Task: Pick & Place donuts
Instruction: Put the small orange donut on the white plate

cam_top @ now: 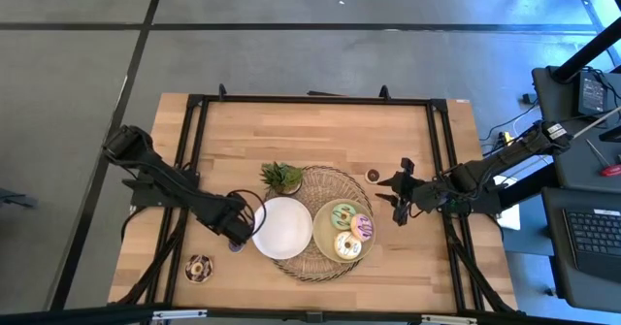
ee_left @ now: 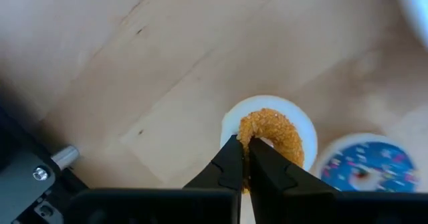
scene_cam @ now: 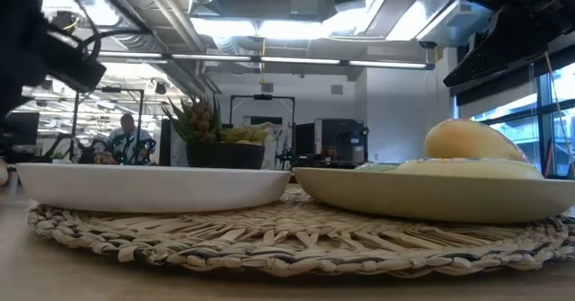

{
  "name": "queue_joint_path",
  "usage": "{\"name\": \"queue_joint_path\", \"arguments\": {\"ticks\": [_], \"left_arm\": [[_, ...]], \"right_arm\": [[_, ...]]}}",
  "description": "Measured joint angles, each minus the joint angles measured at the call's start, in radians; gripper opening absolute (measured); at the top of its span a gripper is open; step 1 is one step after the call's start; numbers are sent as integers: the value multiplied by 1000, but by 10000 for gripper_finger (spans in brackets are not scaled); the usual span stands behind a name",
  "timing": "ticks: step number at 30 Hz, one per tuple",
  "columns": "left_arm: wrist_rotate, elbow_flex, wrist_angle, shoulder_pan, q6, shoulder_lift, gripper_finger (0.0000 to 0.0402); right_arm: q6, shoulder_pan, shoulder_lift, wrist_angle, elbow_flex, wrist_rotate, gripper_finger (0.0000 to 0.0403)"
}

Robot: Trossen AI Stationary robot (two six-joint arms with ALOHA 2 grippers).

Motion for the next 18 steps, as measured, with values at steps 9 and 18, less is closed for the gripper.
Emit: {"name": "queue_joint_path", "arguments": {"ticks": [9, 18], "left_arm": [[-140, 142, -5, 33, 99, -9, 5], [-234, 201, 212, 153, 425, 42, 5]], "right_arm": [[-3, 0, 0, 0, 0, 0, 154], [0, 0, 0, 0, 0, 0, 154]]}}
